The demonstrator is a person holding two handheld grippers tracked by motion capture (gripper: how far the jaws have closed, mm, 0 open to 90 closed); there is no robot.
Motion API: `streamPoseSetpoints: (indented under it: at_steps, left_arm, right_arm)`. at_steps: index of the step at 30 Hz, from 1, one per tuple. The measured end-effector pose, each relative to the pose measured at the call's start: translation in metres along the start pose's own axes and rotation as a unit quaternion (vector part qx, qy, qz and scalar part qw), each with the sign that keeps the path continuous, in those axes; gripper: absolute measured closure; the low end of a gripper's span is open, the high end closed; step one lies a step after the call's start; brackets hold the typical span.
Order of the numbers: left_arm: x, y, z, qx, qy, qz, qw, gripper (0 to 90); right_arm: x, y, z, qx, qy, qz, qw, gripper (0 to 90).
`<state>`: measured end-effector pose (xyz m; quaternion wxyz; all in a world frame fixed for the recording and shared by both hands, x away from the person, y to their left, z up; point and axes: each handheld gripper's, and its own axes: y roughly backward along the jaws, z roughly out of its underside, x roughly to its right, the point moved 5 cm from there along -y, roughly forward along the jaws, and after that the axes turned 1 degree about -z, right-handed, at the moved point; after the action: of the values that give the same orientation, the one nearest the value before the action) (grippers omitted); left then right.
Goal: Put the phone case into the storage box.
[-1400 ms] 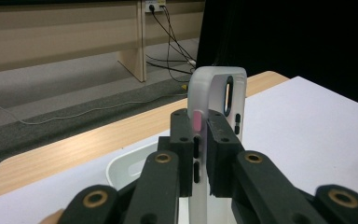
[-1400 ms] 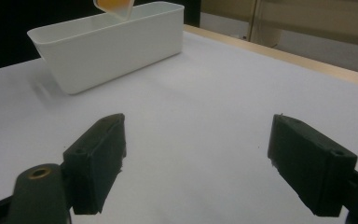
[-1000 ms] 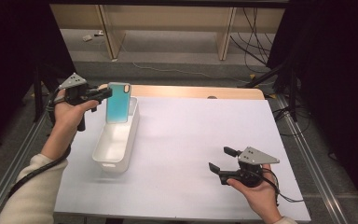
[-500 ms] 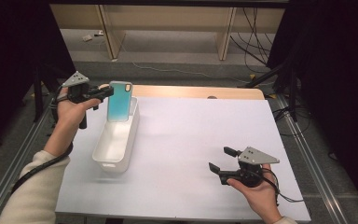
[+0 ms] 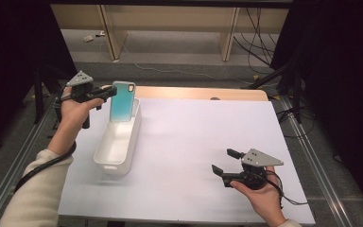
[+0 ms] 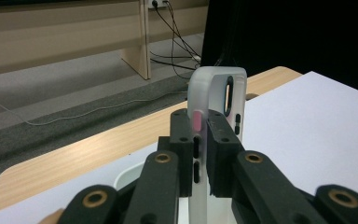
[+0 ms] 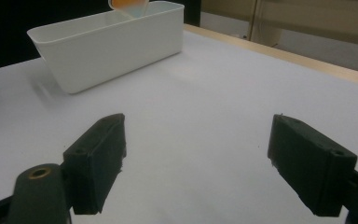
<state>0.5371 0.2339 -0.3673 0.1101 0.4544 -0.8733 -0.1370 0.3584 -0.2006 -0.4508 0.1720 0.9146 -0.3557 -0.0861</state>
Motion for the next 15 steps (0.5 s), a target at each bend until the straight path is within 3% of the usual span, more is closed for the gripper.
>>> streamPoseSetpoints:
  at_steps: [10,12,15]
  left_arm:
    - [-0.0032,-0.0041,0.0026,-0.004,-0.001,-0.003,1.0,82.2]
    - [-0.0042,-0.0051,0.0025,-0.001,-0.005,-0.004,1.0,82.3]
    - [-0.0044,-0.0058,0.0027,-0.006,-0.001,-0.004,1.0,82.3]
  right_arm:
    - [-0.0002,-0.0014,-0.0002,0.007,-0.001,-0.003,1.0,20.5]
    - [-0.0007,0.0002,0.0001,-0.001,-0.005,-0.002,1.0,20.5]
    - [-0.0001,-0.0014,-0.0004,0.008,-0.002,-0.002,1.0,20.5]
